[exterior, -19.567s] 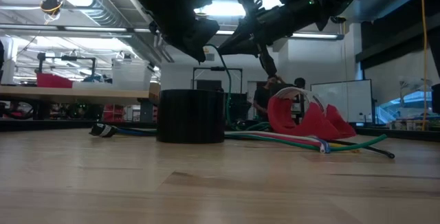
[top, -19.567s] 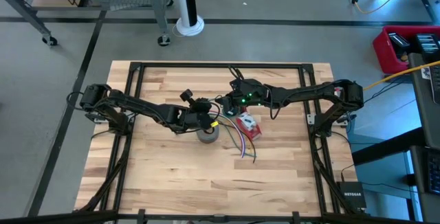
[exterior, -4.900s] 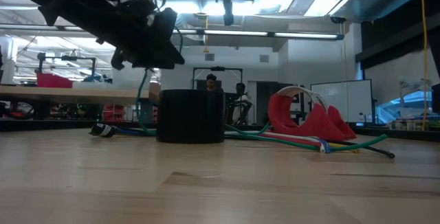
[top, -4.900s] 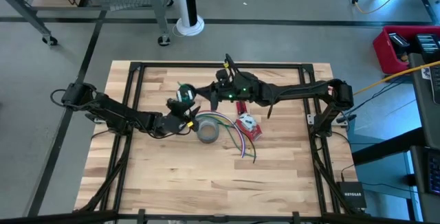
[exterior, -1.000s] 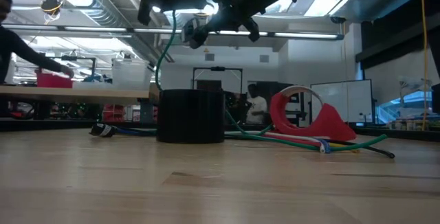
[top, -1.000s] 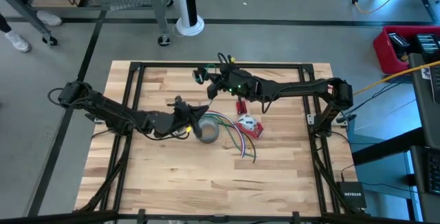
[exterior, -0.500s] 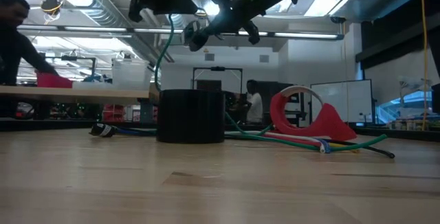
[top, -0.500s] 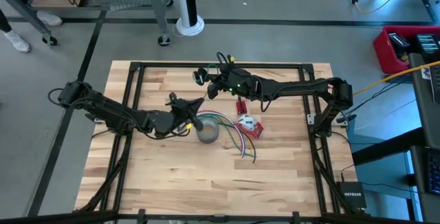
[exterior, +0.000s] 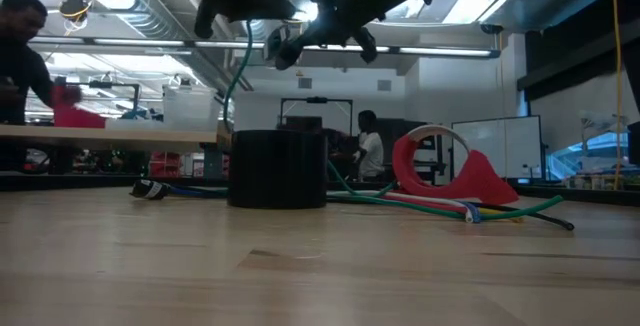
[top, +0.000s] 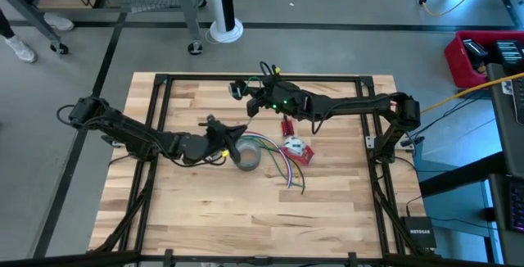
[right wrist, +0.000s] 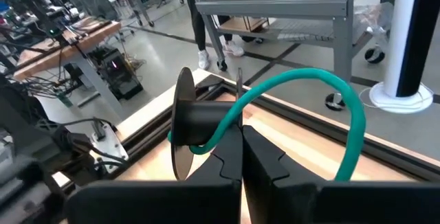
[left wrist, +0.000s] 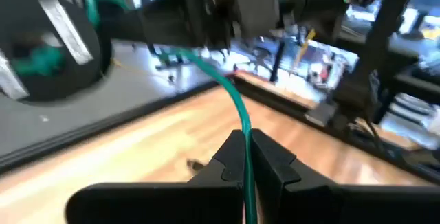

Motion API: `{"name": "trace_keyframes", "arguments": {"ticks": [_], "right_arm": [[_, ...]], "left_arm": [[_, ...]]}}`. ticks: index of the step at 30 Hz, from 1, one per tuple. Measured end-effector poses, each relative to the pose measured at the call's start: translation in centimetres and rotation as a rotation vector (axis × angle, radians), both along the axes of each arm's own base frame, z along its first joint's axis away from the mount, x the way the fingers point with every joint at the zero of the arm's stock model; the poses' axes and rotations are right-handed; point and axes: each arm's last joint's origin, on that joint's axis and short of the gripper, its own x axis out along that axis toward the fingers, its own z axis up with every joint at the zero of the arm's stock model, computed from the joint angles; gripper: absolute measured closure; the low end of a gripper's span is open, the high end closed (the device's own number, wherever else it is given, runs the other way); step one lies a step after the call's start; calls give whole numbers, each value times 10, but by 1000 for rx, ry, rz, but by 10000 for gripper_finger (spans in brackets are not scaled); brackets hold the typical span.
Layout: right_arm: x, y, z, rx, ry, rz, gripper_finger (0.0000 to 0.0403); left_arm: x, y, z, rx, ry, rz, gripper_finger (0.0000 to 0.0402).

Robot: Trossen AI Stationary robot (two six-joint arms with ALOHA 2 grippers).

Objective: Coil cords
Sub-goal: Coil the green wire onto the black spool

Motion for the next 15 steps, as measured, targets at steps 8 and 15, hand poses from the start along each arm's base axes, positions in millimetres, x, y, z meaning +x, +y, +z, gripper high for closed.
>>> {"name": "trace_keyframes", "arguments": {"ticks": [8,15], "right_arm": [[-3,-12,-1,2,16,-36,402],[-7,-28,-3,47,6,-47,402]], "left_arm": [[-4,-13,-11,-124,42,-100,401],[-10,-28,-18,-176,70,-130,401]]}}
